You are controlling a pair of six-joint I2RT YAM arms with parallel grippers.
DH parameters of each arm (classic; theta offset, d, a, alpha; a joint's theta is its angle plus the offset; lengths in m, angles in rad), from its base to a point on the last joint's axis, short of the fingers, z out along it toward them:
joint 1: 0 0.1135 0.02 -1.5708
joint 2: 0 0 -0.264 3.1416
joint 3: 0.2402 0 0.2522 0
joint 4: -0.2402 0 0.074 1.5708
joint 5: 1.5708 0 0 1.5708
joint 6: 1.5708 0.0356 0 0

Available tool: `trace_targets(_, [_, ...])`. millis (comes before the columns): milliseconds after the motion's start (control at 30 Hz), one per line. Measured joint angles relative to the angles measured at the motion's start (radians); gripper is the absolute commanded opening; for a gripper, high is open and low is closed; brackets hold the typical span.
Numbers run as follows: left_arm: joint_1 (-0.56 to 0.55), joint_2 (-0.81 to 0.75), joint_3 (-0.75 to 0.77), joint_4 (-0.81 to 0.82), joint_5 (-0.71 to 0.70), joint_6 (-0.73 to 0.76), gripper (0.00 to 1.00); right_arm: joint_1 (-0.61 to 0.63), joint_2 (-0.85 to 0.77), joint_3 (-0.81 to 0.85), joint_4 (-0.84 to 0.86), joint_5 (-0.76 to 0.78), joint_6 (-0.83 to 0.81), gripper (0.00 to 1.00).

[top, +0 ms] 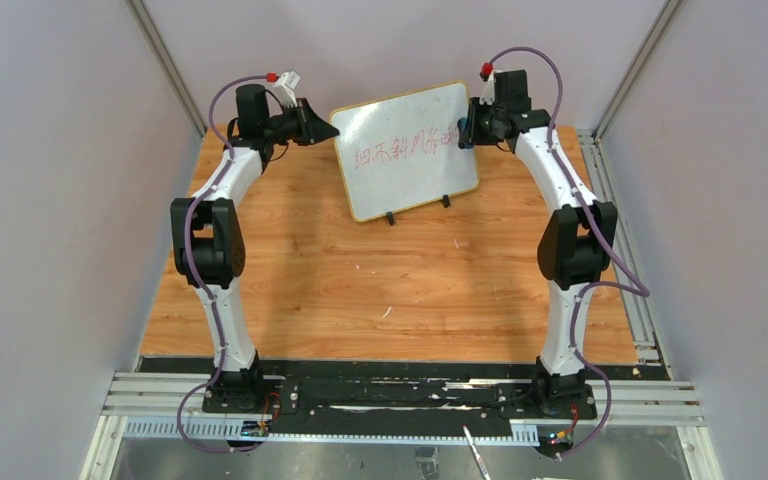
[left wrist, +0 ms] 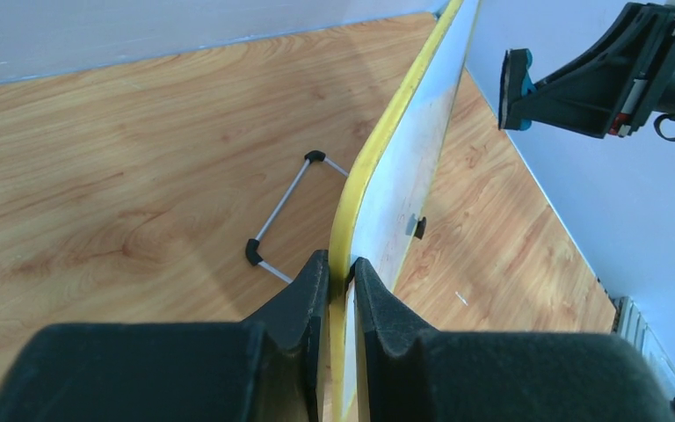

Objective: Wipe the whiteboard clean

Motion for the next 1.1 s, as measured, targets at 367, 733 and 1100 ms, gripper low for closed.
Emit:
trace_targets(367, [0.0, 0.0, 0.0, -0.01, 0.0, 0.016, 0.0, -0.004, 0.077, 0.024, 0.042, 0.063, -0.045, 0.01])
trace_targets(733, [0.0, 0.0, -0.003, -0.01, 0.0, 0.019, 0.0, -0.007, 0.077, 0.013, 0.17, 0.101, -0.059, 0.01])
trace_targets(1100, [0.0, 0.0, -0.003, -0.011, -0.001, 0.021, 0.0, -0.007, 0.09, -0.016, 0.248, 0.095, -0.056, 0.0])
